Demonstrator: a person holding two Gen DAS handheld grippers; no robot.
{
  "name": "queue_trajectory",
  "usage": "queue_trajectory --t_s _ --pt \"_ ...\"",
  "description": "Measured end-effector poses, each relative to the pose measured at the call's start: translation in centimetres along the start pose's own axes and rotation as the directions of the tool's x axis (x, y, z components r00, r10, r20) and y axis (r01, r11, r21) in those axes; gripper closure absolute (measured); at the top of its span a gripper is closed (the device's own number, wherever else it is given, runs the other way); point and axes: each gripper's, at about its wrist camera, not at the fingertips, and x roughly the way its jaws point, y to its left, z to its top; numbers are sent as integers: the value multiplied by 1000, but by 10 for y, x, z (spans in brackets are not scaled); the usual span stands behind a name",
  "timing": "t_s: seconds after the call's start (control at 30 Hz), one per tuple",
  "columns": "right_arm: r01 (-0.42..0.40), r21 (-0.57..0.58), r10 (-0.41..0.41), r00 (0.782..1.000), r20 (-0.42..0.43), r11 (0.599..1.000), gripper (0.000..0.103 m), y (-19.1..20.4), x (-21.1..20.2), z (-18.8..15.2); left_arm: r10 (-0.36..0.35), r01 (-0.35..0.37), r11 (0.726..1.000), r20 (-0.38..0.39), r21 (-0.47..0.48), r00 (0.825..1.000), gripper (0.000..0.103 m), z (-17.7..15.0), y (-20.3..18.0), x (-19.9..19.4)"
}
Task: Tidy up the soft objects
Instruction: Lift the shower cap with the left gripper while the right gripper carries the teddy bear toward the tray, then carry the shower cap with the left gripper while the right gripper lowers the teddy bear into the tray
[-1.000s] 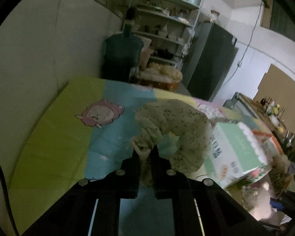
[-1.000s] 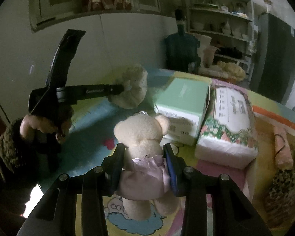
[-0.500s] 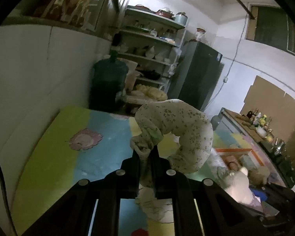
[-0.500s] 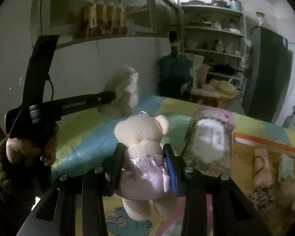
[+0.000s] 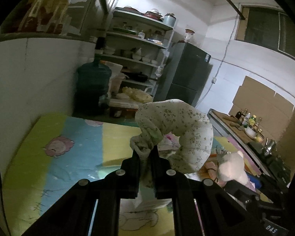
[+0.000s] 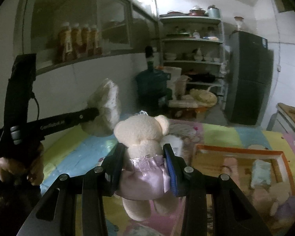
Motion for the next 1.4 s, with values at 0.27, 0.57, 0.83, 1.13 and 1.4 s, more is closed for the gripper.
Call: queue_trajectory --t_s 0.27,0.57,0.83,1.13,1.4 --pt "45 38 -46 998 29 998 62 -34 -15 4 -43 43 999 -19 15 999 93 2 -32 15" --pt "83 76 -86 996 40 994 62 -64 -27 0 -79 81 996 -49 43 996 93 -2 -71 31" --pt "132 121 -138 989 43 984 62 -97 -40 -9 -110 115 991 -80 64 991 93 -7 -101 48" --pt "180 167 -189 981 41 969 62 -130 -50 -16 -126 137 986 -116 91 985 93 -13 -132 68" --pt "229 211 -239 971 24 950 62 -166 -54 -23 -143 161 982 -162 102 976 93 -22 -160 89"
